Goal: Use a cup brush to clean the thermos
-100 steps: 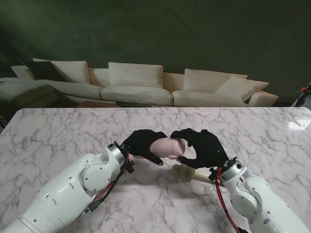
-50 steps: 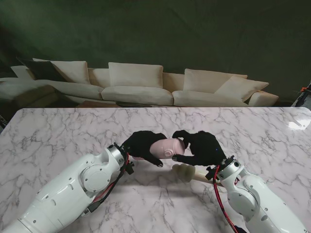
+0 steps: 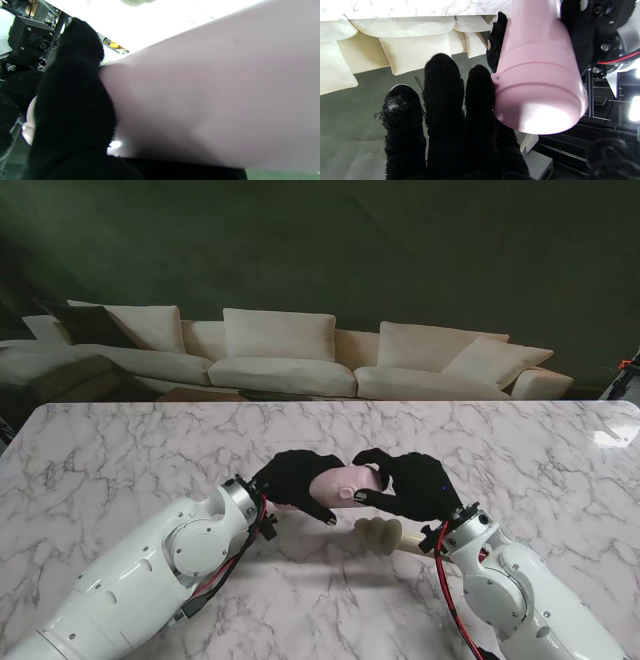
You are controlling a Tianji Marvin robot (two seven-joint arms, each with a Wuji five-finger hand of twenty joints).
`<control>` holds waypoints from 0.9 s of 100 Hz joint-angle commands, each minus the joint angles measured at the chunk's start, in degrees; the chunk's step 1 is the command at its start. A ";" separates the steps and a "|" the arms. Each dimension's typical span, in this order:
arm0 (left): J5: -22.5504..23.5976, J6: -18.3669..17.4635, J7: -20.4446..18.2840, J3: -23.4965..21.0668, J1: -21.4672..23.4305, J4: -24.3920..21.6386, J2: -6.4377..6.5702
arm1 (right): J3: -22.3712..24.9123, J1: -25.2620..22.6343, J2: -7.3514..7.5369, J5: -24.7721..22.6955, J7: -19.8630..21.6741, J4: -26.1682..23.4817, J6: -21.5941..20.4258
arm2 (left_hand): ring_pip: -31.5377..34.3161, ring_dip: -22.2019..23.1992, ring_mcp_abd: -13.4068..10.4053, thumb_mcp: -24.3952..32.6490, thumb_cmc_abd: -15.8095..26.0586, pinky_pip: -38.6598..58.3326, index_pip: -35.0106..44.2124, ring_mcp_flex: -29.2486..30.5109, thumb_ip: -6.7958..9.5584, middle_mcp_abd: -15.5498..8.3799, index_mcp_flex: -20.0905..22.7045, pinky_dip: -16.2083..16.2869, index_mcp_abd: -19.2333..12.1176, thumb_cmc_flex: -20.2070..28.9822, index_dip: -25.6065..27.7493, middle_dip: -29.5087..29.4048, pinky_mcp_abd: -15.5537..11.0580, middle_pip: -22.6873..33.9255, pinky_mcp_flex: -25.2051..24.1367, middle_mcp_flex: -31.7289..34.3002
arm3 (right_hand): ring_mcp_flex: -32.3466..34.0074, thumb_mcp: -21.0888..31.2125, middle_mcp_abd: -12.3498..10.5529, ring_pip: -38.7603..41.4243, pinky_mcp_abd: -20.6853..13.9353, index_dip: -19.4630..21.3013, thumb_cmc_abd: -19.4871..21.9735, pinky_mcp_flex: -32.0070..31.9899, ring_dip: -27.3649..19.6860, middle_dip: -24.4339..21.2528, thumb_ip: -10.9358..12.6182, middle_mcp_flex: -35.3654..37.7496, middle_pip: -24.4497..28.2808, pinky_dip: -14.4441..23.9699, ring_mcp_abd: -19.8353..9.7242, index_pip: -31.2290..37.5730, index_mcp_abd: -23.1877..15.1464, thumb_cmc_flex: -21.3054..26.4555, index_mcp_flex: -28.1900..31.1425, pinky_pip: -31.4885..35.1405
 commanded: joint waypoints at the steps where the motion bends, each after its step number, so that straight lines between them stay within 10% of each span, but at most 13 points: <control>1: -0.22 -0.02 -0.19 0.05 -0.48 -0.64 -0.56 | 0.09 -1.51 -0.21 0.06 0.41 -1.02 1.27 | 11.68 3.03 -4.70 13.12 29.77 9.46 6.87 5.63 -0.31 -2.73 5.04 2.91 -11.21 18.50 1.02 0.19 -6.44 2.13 2.72 -0.10 | -0.69 0.38 -1.47 -2.47 2.36 -2.35 2.67 -1.64 -0.26 0.14 1.16 -6.64 -2.05 1.73 1.80 -2.53 -3.75 -6.34 -6.75 2.00; 13: -0.16 0.02 0.22 0.02 -0.45 -0.57 -0.65 | 1.33 -3.58 -0.31 -1.07 -0.94 -2.80 5.49 | 11.65 3.01 -4.73 13.14 29.82 9.48 6.84 5.57 -0.29 -2.60 4.99 2.91 -11.21 18.47 1.00 0.14 -6.47 2.11 2.74 -0.14 | -7.41 1.33 -1.74 -3.60 1.40 -2.99 3.88 -3.44 0.79 -0.14 1.56 -17.48 -3.46 2.47 2.48 -6.67 -5.18 -10.44 -16.95 2.91; 31: -0.21 0.16 0.90 -0.10 -0.30 -0.53 -0.82 | 3.80 -7.17 -0.97 -1.72 -5.24 -5.29 10.06 | 11.56 2.98 -4.75 13.12 29.86 9.38 6.67 5.47 -0.26 -2.73 4.79 2.87 -11.13 18.42 0.90 0.09 -6.44 2.10 2.58 -0.19 | -8.26 2.48 -0.75 -0.53 0.65 -2.10 3.94 -2.72 2.06 -0.27 1.57 -18.68 -2.81 3.95 2.98 -7.77 -5.09 -10.97 -17.03 5.83; 52: -0.23 0.13 1.38 0.07 -0.50 -0.34 -0.96 | 5.77 -9.46 -0.99 -3.21 -7.25 -6.12 10.91 | 11.58 2.97 -4.77 13.09 29.88 9.40 6.67 5.53 -0.25 -2.68 4.74 2.87 -11.15 18.41 0.92 0.08 -6.49 2.15 2.66 -0.22 | -18.97 8.05 -0.43 -8.22 -0.83 0.80 -3.62 -5.98 -0.07 -2.68 1.25 -35.26 -7.65 4.51 0.36 -11.95 -6.65 -8.48 -20.18 4.17; 68: -0.25 0.11 1.34 0.17 -0.62 -0.26 -0.97 | 6.80 -9.67 -0.34 -4.71 -5.62 -6.02 7.22 | 11.59 2.99 -4.71 13.10 29.87 9.40 6.67 5.49 -0.22 -2.65 4.74 2.88 -11.11 18.42 0.91 0.04 -6.41 2.16 2.59 -0.22 | -31.52 13.23 0.23 -22.64 -0.20 2.99 -15.75 -16.82 -5.33 -6.29 1.76 -52.43 -12.06 3.53 -2.66 -20.05 -6.73 2.28 -21.37 -8.93; 90: -0.22 0.14 1.11 0.07 -0.51 -0.33 -0.89 | 5.82 -6.94 0.74 -8.01 -4.32 -4.69 1.90 | 11.64 3.01 -4.69 13.11 29.88 9.44 6.70 5.50 -0.19 -2.67 4.78 2.91 -11.10 18.41 0.93 0.04 -6.38 2.21 2.57 -0.20 | -34.27 15.33 1.72 -27.77 -4.98 8.63 -27.13 -17.07 -8.70 -9.75 3.20 -54.61 -19.22 2.07 -4.60 -32.06 -5.61 15.05 -19.49 -15.79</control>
